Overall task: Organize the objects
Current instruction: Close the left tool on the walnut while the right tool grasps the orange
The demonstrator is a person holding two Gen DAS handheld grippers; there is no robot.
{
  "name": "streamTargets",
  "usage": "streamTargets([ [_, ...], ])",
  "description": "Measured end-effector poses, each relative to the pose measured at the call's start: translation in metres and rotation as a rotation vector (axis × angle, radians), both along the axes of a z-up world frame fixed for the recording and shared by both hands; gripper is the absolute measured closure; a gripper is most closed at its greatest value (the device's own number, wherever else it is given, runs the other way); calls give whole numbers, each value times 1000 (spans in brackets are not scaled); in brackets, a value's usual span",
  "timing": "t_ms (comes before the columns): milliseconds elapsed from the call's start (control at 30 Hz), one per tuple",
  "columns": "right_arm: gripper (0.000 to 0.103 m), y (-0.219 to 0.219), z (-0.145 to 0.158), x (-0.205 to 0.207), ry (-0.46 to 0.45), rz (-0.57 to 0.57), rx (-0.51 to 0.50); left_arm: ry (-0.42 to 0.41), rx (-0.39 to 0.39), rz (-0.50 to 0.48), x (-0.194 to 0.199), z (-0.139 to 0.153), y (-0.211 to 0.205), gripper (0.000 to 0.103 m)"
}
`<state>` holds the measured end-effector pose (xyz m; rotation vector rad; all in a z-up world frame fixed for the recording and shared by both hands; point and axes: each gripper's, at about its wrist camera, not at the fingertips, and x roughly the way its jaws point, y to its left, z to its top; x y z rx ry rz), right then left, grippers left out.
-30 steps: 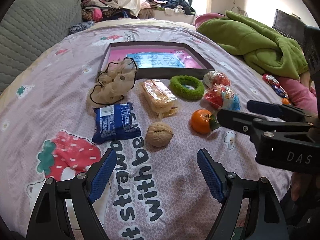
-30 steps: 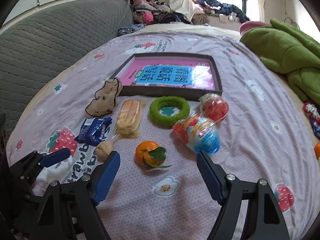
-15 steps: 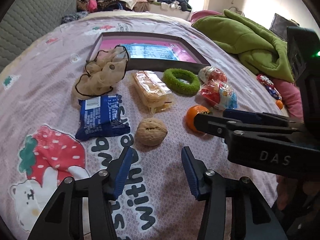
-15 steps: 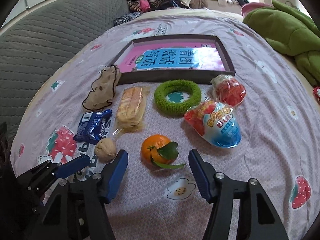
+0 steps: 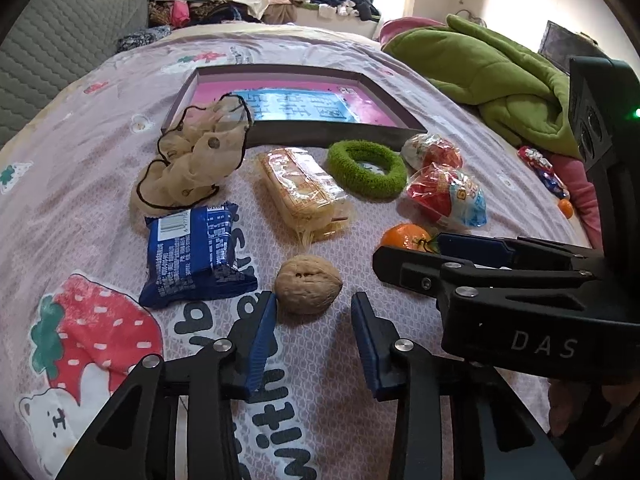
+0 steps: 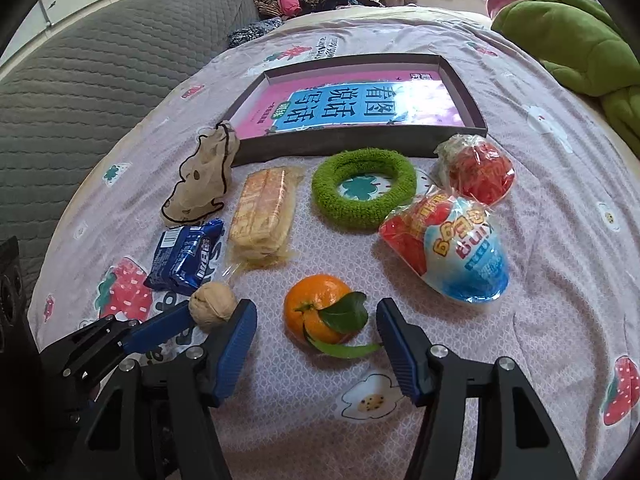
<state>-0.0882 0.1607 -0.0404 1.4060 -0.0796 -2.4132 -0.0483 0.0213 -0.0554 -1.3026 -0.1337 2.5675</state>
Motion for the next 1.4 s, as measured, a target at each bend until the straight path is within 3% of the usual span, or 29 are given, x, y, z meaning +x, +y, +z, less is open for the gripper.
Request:
streamTargets([
  [267,46,-6,-7,-4,-9,9,10,-16,15,-7,-7,-6,-1,66],
  [600,60,-5,-12,-9,-1,1,30,-15,6,-9,-11,-9,1,67],
  [1400,63,0,-6,0,33,28,-9,6,7,-14,-8,-3,0,68],
])
